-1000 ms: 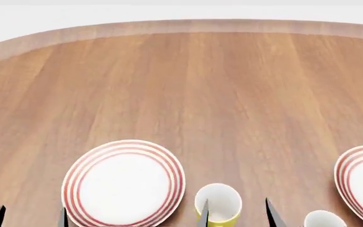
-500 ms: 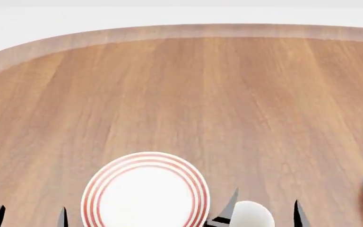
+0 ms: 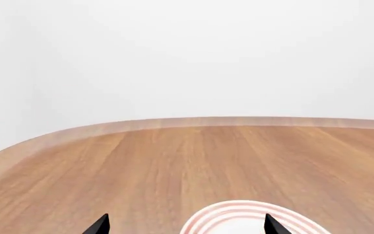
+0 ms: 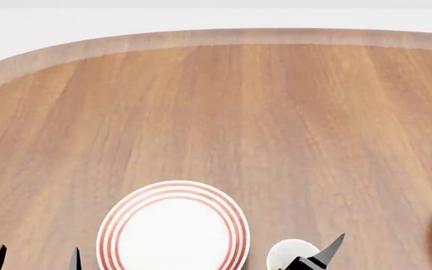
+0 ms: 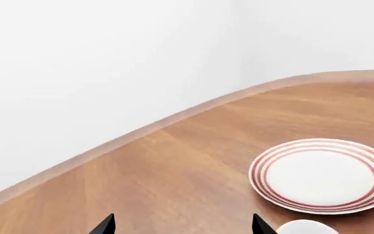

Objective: Put the red mug on the left plate.

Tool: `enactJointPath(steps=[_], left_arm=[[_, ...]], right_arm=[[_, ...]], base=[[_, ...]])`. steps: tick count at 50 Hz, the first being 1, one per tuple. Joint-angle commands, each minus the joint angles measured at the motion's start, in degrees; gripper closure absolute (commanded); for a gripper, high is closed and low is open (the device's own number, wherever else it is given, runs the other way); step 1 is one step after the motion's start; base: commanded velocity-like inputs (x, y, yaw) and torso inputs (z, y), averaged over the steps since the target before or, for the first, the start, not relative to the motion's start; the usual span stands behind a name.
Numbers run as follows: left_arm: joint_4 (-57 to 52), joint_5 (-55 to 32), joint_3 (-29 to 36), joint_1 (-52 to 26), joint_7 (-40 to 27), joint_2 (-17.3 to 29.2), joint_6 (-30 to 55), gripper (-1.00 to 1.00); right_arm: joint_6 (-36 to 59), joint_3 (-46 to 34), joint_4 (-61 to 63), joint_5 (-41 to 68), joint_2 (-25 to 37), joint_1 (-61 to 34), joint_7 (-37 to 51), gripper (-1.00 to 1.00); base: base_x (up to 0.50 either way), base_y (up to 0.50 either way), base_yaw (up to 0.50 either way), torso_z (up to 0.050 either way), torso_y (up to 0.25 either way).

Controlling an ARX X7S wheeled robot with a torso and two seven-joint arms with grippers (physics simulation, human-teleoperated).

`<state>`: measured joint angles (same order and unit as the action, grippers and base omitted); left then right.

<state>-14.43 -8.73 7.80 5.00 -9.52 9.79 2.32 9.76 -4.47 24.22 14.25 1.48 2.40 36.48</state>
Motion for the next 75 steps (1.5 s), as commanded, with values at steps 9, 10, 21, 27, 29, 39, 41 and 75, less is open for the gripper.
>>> enactJointPath(steps=[9, 10, 21, 27, 29, 39, 41, 75], left_arm=[[-0.4, -0.6, 0.5, 0.0, -0.7, 0.7, 0.0, -1.00], [-0.4, -0.7, 0.5, 0.0, -0.8, 0.7, 0.0, -1.00], [-0.2, -1.0, 0.8, -0.1, -1.1, 1.1, -0.1, -1.00], [-0.7, -1.5, 0.8, 0.0, -1.3, 1.4, 0.1, -1.00], [-0.8, -1.6, 0.8, 0.0, -1.4, 1.4, 0.1, -1.00], [-0.7, -1.6, 1.2, 0.0, -1.7, 1.7, -0.2, -1.00], [-0.8, -1.8, 1.1, 0.0, -1.8, 1.8, -0.1, -1.00], [-1.5, -3.2, 2.7, 0.3, -3.3, 3.5, -0.9, -1.00]], right_arm=[[-5.0, -2.9, 1.5, 6.0, 0.2, 1.8, 12.6, -1.00], [-5.4, -2.9, 1.6, 6.3, 0.2, 2.0, 13.1, -1.00], [-7.8, -5.3, 1.9, 7.8, 0.5, 2.9, 16.5, -1.00], [-9.6, -6.3, 0.0, 7.4, 0.7, 2.7, 18.3, -1.00], [-9.9, -6.5, -0.8, 7.6, 0.9, 2.5, 18.6, -1.00], [-12.7, -8.0, -6.6, 6.3, 1.2, 2.7, 20.2, -1.00], [-12.9, -7.9, -7.5, 6.0, 1.4, 2.8, 20.9, -1.00], [-14.3, -3.6, -33.0, 13.8, 0.0, -14.6, 25.6, -1.00]], base=[[0.00, 0.00, 0.00, 0.000, 0.000], [0.00, 0.00, 0.00, 0.000, 0.000], [0.00, 0.00, 0.00, 0.000, 0.000], [0.00, 0.00, 0.00, 0.000, 0.000], [0.00, 0.00, 0.00, 0.000, 0.000], [0.00, 0.00, 0.00, 0.000, 0.000], [0.00, 0.00, 0.00, 0.000, 0.000], [0.00, 0.00, 0.00, 0.000, 0.000]])
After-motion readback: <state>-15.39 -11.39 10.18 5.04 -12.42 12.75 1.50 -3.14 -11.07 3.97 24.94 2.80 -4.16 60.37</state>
